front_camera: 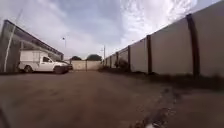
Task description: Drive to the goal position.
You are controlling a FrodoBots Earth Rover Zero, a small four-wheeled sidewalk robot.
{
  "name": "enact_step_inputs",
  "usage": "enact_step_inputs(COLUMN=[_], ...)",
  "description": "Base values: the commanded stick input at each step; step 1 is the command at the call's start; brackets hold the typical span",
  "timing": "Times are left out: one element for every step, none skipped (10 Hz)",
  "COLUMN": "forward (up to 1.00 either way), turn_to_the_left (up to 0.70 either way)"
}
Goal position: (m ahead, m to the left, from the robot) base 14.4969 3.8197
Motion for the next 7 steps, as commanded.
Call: enact_step_inputs(forward=[1.0, 1.0, 1.0, 1.0, 1.0, 1.0, 1.0], turn_to_the_left=[0.37, 0.18, 0.0, 0.0, 0.0, 0.0, 0.0])
